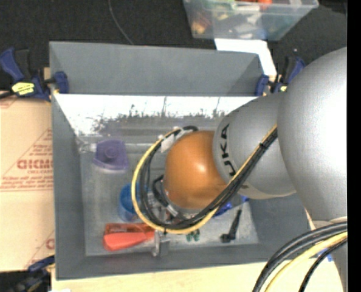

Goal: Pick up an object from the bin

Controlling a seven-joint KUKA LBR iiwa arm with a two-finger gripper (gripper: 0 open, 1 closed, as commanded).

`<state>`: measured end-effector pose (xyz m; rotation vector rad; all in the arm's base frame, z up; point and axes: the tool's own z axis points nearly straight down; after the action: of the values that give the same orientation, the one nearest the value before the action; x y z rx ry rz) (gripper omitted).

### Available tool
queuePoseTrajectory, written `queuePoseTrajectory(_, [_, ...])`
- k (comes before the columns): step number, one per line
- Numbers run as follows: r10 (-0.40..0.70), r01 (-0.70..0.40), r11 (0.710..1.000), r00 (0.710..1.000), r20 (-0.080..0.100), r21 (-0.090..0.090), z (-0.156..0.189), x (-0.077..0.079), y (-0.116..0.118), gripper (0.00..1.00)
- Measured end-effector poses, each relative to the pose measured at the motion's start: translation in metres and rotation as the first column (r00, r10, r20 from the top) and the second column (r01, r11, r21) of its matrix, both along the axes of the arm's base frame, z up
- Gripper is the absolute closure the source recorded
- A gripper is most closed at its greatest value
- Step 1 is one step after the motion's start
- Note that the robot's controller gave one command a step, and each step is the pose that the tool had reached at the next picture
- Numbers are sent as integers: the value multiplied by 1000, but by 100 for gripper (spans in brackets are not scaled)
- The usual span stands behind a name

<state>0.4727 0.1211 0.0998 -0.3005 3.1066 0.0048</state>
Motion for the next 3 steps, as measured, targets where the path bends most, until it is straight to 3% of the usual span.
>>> queuePoseTrajectory(1, [-214, 214, 977, 977, -5, 7, -28, 7, 4, 0])
queuePoseTrajectory(2, [-130, 130, 992, 992, 5, 6, -28, 4, 31, 100])
queuePoseTrajectory(3, [-130, 130, 991, 991, 5, 6, -28, 4, 31, 100])
